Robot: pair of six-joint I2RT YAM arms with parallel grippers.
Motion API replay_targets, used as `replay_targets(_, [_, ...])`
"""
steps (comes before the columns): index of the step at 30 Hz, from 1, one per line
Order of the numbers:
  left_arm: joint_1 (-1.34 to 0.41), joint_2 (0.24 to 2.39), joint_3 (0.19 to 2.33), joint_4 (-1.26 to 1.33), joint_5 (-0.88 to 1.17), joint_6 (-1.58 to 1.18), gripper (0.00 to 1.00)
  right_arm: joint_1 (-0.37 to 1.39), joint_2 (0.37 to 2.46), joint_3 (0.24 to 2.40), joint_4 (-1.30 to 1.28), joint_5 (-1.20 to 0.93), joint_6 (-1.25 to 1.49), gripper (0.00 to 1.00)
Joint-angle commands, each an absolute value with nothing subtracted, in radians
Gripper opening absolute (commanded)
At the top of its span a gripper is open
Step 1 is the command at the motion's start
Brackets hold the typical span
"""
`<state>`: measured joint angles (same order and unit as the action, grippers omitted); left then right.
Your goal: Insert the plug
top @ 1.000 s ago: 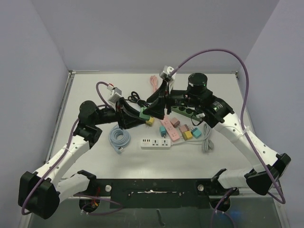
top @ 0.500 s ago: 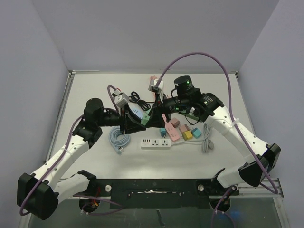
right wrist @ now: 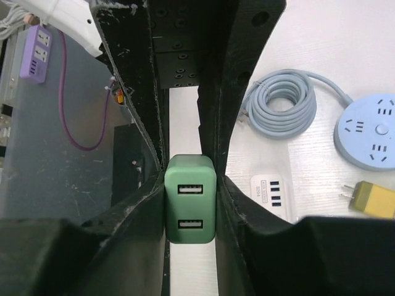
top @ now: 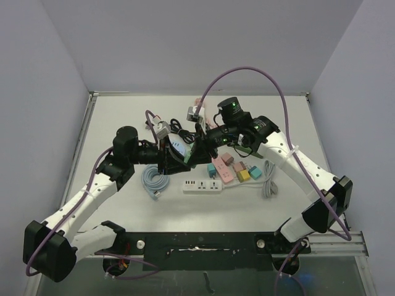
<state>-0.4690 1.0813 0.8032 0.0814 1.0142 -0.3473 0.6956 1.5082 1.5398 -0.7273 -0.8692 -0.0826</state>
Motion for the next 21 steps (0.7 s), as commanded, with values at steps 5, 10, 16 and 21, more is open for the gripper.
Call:
replay_targets(5, [-0.479,1.001,0.826,0.059,0.855,-0.296,0.66,0.690,1.473,1.544,-0.618,-0.782,-0.003,0.00])
replay_targets(10, [-0.477,0.894,0.757,-0.011,0.501,-0.339,0.72,0.671,1.353,1.356,-0.461,-0.556,0.144,0.00])
replay_targets(16, [-0.474,0.801,0.749,-0.264,-0.007,-0.472,0.72,0.602,1.223,1.138,-0.385,-0.189,0.373,0.00])
replay_targets(21, [-0.470,0.731,0.738,-0.348,-0.047,-0.490,0.77,0.554,1.178,1.022,-0.361,-0.079,0.441,0.00])
